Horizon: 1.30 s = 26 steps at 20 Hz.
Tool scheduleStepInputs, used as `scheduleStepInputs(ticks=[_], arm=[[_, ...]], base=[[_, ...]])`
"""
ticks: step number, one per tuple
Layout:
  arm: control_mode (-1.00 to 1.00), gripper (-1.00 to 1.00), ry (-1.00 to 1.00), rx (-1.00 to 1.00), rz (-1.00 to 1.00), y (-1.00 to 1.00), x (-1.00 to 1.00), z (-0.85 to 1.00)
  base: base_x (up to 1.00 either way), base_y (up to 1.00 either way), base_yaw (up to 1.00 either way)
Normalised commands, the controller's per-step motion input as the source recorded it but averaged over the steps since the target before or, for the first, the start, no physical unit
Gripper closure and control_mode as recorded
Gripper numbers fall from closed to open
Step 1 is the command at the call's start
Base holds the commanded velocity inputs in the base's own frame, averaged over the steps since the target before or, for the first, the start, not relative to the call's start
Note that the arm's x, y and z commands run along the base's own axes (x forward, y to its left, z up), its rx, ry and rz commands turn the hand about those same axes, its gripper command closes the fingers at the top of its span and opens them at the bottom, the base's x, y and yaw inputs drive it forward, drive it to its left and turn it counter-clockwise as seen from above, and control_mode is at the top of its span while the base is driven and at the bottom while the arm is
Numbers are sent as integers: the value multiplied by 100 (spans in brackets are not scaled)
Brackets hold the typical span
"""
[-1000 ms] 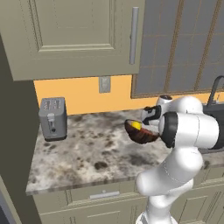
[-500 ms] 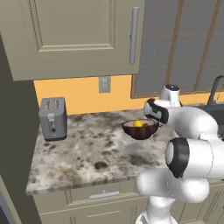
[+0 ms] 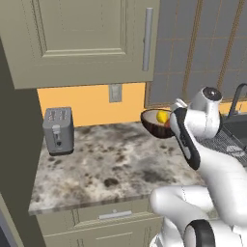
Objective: Place the bowl with the lemon and carrot on the top shelf of the fridge. Place the bowl with the fish and steak on the second highest shelf of the fridge.
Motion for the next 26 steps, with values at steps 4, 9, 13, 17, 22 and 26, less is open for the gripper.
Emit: scheduleStepInputs(ticks=[4, 9, 13, 17, 22, 26], arm=[[-100, 100, -19, 0, -7, 2, -100, 95], [-100, 100, -13, 0, 0, 1, -100, 44], [100, 100, -14, 0, 8, 0, -50, 0], [100, 100, 0, 0, 0, 0, 0, 0], [100, 100, 0, 0, 0, 0, 0, 0], [100, 100, 0, 0, 0, 0, 0, 0]], base=[[0, 0, 0], [0, 0, 0], [-50, 0, 9], [-100, 0, 21], [-100, 1, 25], [-100, 56, 22]])
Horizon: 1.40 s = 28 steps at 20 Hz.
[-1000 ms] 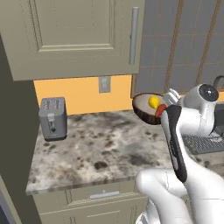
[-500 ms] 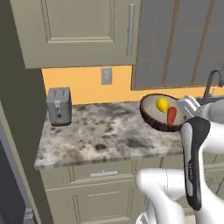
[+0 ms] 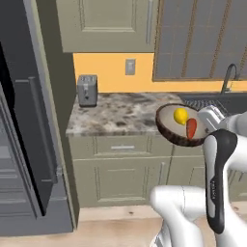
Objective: Place the bowl with the lemon and carrot on the top shelf of the fridge. Place the bowl with the fish and steak on the second highest shelf of the fridge.
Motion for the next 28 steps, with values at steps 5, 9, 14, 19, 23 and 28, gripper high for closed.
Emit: scheduleStepInputs(ticks=[5, 9, 14, 19, 23, 28], arm=[[100, 100, 0, 0, 0, 0, 0, 0], [100, 100, 0, 0, 0, 0, 0, 0], [100, 100, 0, 0, 0, 0, 0, 0], [100, 100, 0, 0, 0, 0, 0, 0], [100, 100, 0, 0, 0, 0, 0, 0], [100, 100, 0, 0, 0, 0, 0, 0]], base=[[-100, 92, 22], [-64, 100, 19], [-7, 100, 7], [13, 100, 0], [30, 100, -6], [66, 100, -41]])
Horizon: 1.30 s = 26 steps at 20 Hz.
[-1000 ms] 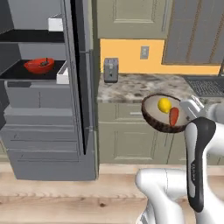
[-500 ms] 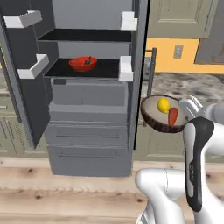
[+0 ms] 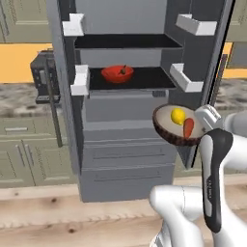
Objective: Place the bowl with the lemon and carrot on the top shelf of the fridge. Place the bowl with the fish and steak on the second highest shelf of the fridge.
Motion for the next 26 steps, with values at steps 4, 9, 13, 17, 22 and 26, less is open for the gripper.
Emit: scheduleStepInputs(ticks=[4, 9, 13, 17, 22, 26], arm=[[100, 100, 0, 0, 0, 0, 0, 0], [100, 100, 0, 0, 0, 0, 0, 0], [100, 100, 0, 0, 0, 0, 0, 0], [100, 100, 0, 0, 0, 0, 0, 0], [100, 100, 0, 0, 0, 0, 0, 0], [100, 100, 0, 0, 0, 0, 0, 0]], base=[[90, 100, -50], [81, 57, -19], [68, -57, 0], [69, 0, 0], [57, 0, 0], [53, 7, 0]])
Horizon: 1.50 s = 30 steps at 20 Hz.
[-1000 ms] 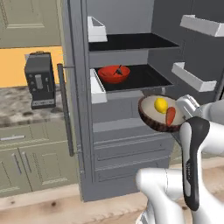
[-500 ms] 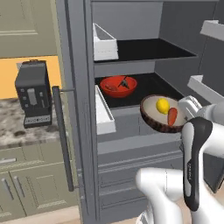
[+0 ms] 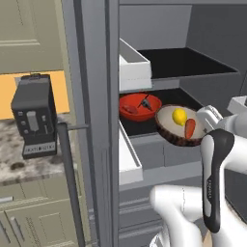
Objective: Place the bowl with the lemon and carrot on the top shelf of the fridge. Place the bowl with the fish and steak on the second highest shelf of the fridge.
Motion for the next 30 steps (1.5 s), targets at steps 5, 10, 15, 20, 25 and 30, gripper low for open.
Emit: scheduleStepInputs(ticks=[5, 10, 15, 20, 25, 30], arm=[[100, 100, 0, 0, 0, 0, 0, 0], [100, 100, 0, 0, 0, 0, 0, 0], [-100, 100, -8, 0, -7, 6, -21, 64], [-100, 100, -9, 0, -6, 2, -25, 100], [-100, 100, 0, 0, -1, 10, 19, 100], [-100, 100, 0, 0, -1, 30, 96, 30]], base=[[55, 9, 0], [33, 9, -1], [0, 0, 0], [0, 0, 0], [0, 0, 0], [0, 0, 0]])
